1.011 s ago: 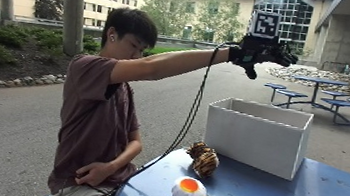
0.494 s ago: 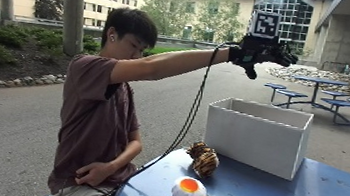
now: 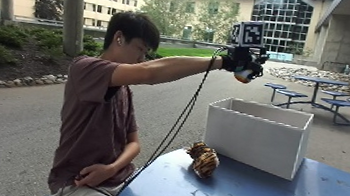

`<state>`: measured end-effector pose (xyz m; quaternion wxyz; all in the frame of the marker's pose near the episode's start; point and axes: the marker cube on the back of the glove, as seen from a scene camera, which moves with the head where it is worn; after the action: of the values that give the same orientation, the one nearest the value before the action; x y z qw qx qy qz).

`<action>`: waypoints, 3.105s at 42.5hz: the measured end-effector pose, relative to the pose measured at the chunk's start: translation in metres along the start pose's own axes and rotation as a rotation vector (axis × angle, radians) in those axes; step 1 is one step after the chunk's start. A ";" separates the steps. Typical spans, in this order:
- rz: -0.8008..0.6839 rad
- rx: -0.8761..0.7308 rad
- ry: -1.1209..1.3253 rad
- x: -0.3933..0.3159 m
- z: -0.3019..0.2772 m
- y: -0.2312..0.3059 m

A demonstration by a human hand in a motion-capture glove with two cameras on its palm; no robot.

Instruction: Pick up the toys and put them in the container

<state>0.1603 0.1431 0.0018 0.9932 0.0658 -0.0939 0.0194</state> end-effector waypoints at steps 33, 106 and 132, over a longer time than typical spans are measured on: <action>-0.188 -0.354 0.051 -0.188 0.053 -0.066; -0.237 -0.187 -0.203 -0.007 0.343 0.117; -0.076 -0.070 0.017 0.019 0.070 0.028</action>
<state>0.1644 0.1617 0.0774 0.9957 0.0346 -0.0834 -0.0210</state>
